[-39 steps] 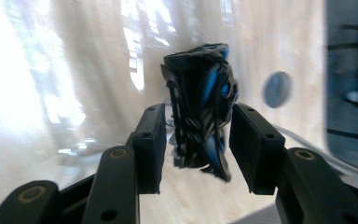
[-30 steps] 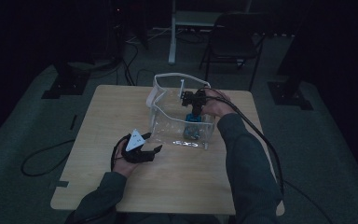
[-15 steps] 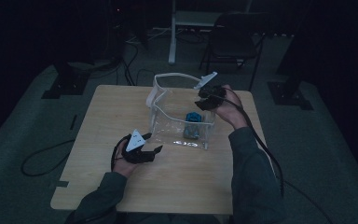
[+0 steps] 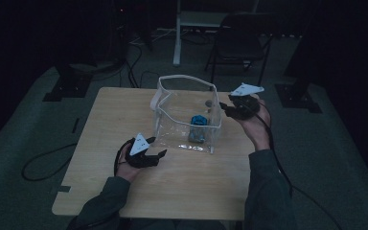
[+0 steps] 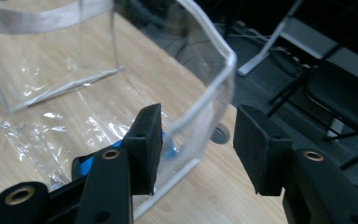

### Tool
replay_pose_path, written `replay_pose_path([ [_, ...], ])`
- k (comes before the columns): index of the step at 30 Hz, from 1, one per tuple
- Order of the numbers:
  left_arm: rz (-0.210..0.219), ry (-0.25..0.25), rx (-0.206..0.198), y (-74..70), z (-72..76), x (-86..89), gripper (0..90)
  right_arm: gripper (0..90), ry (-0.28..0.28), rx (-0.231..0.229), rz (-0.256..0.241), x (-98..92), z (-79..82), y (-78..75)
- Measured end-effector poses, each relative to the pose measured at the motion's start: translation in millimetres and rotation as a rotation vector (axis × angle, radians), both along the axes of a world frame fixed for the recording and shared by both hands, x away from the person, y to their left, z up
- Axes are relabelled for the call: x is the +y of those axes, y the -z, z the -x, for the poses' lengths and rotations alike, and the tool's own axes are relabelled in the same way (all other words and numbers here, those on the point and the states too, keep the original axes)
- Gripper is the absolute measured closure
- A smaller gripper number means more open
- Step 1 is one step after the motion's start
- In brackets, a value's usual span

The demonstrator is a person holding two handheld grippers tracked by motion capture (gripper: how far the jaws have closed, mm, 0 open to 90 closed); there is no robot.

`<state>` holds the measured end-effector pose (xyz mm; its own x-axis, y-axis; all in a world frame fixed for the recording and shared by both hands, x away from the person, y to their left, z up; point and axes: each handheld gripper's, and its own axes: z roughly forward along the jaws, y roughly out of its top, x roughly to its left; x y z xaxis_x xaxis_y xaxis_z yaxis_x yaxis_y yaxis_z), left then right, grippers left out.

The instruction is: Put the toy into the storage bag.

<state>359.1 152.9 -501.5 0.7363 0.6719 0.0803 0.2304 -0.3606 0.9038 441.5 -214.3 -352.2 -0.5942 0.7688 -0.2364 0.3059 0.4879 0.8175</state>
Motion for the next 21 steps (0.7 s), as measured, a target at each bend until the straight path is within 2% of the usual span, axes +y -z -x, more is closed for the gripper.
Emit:
replay_pose_path([
  [1,-0.003,0.000,0.000,0.2,-0.3,0.3,30.3,51.1,0.011,-0.005,-0.022,-4.2,2.8,2.2],
  [2,-0.003,0.000,0.001,0.5,-0.6,0.4,30.3,51.1,0.011,-0.005,-0.022,-4.2,2.8,2.2],
  [3,-0.005,0.000,0.002,1.1,-1.1,0.3,30.3,50.9,0.030,-0.020,-0.059,-11.4,9.5,9.1],
  [6,-0.007,0.000,0.005,1.4,-1.4,0.5,30.2,50.8,0.052,-0.030,-0.068,-15.8,13.6,15.5],
  [7,-0.007,0.000,0.004,1.7,-1.5,0.3,30.2,50.4,0.062,-0.031,-0.093,-20.5,17.5,22.2],
  [9,-0.008,-0.001,0.003,2.0,-1.7,0.3,30.2,50.4,0.062,-0.031,-0.093,-20.5,17.5,22.2],
  [11,-0.008,-0.001,0.006,2.5,-1.9,0.7,30.2,49.3,0.079,-0.026,-0.115,-24.9,22.3,32.8],
  [16,-0.013,-0.002,0.009,4.2,-2.2,0.6,30.1,49.1,0.086,-0.012,-0.108,-23.9,28.9,52.1],
  [19,-0.007,-0.004,0.015,4.9,-2.2,0.6,30.1,48.9,0.087,-0.008,-0.084,-20.3,36.2,67.7],
  [21,-0.010,-0.004,0.013,5.1,-2.9,1.2,30.1,48.9,0.092,-0.005,-0.082,-20.1,38.2,71.2],
])
